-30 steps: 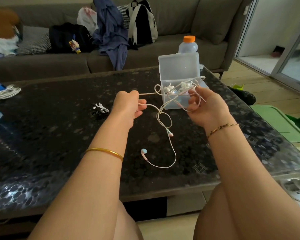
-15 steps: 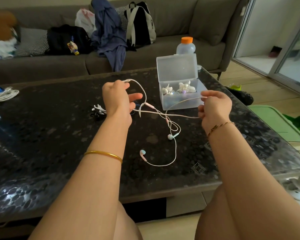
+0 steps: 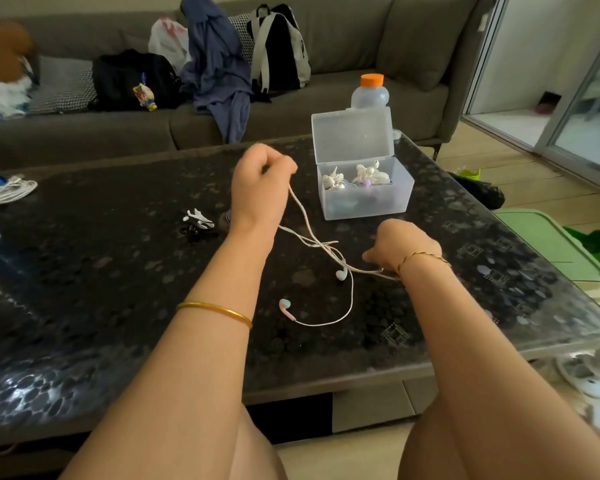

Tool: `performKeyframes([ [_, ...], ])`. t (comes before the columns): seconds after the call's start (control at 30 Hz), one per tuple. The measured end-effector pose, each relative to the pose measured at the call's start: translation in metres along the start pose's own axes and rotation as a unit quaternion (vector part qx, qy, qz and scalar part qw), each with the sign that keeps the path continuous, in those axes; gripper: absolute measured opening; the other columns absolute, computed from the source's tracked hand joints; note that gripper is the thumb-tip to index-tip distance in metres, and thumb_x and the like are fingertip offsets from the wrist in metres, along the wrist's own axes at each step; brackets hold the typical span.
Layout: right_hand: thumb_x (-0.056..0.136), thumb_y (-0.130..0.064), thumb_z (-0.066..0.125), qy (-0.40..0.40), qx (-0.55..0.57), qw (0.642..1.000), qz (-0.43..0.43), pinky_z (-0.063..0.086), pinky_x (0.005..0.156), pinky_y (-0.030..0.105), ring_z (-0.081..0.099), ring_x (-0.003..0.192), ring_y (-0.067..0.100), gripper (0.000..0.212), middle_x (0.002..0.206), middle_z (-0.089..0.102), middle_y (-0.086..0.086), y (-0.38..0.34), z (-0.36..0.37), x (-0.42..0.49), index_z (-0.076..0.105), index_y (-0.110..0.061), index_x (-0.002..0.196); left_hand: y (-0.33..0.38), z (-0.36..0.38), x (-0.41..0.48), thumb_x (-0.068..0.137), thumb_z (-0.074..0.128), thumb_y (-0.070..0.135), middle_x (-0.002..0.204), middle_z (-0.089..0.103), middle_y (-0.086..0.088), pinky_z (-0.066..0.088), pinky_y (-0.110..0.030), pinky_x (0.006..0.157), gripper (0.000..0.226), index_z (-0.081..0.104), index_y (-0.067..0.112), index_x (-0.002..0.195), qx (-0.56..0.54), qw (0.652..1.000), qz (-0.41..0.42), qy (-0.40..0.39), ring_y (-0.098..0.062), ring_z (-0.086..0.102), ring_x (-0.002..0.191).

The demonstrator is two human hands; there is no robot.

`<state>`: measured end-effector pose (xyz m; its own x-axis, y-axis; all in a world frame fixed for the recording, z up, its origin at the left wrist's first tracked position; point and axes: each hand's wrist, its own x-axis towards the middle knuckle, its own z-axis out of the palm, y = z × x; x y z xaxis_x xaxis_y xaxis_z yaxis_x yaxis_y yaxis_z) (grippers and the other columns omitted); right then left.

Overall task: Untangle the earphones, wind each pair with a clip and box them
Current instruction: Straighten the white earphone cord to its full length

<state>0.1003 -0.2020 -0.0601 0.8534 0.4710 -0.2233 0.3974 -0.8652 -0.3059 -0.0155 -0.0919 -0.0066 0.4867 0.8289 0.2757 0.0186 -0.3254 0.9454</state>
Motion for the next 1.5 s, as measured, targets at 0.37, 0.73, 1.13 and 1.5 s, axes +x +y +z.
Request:
performKeyframes([
  [0.37, 0.103, -0.026, 0.031, 0.17, 0.67, 0.722, 0.037, 0.06, 0.069, 0.035, 0.07, 0.075, 0.02, 0.019, 0.099, 0.063, 0.012, -0.021, -0.012, -0.003, 0.045, -0.012, 0.104, -0.034, -0.001, 0.008, 0.095, 0.048, 0.039, 0.139, 0.041, -0.015, 0.029, -0.046, 0.104, 0.05, 0.043, 0.012, 0.137, 0.641, 0.711, -0.186, -0.221, -0.038, 0.028, 0.13],
  [0.73, 0.103, -0.022, 0.035, 0.094, 0.7, 0.707, 0.039, 0.059, 0.058, 0.025, 0.065, 0.057, 0.011, 0.02, 0.09, 0.059, 0.006, -0.029, -0.015, -0.009, 0.051, -0.012, 0.099, -0.049, -0.021, 0.014, 0.076, 0.056, 0.031, 0.106, 0.057, -0.01, 0.044, -0.049, 0.099, 0.032, 0.062, 0.012, 0.101, 0.669, 0.6, -0.265, -0.351, -0.031, 0.054, 0.106],
  [1.13, 0.103, -0.021, 0.031, -0.137, 0.6, 0.787, -0.03, 0.03, 0.039, 0.017, 0.038, 0.037, 0.008, 0.029, 0.057, 0.058, 0.012, -0.044, -0.01, -0.023, 0.043, -0.009, 0.079, -0.011, -0.032, 0.0, 0.102, 0.04, 0.017, 0.098, 0.058, -0.012, 0.047, -0.032, 0.096, 0.035, 0.049, 0.003, 0.133, 0.61, 0.676, -0.237, -0.338, -0.023, 0.063, 0.1],
  [1.5, 0.103, -0.025, 0.033, -0.202, 0.681, 0.703, -0.023, 0.029, 0.034, 0.014, 0.036, 0.035, 0.006, 0.031, 0.053, 0.05, 0.006, -0.057, -0.01, -0.02, 0.044, -0.011, 0.078, -0.028, -0.031, -0.002, 0.083, 0.071, 0.012, 0.105, 0.06, 0.005, 0.045, -0.019, 0.066, 0.037, 0.061, 0.019, 0.118, 0.303, 0.873, 0.024, -0.381, -0.003, 0.058, 0.087],
])
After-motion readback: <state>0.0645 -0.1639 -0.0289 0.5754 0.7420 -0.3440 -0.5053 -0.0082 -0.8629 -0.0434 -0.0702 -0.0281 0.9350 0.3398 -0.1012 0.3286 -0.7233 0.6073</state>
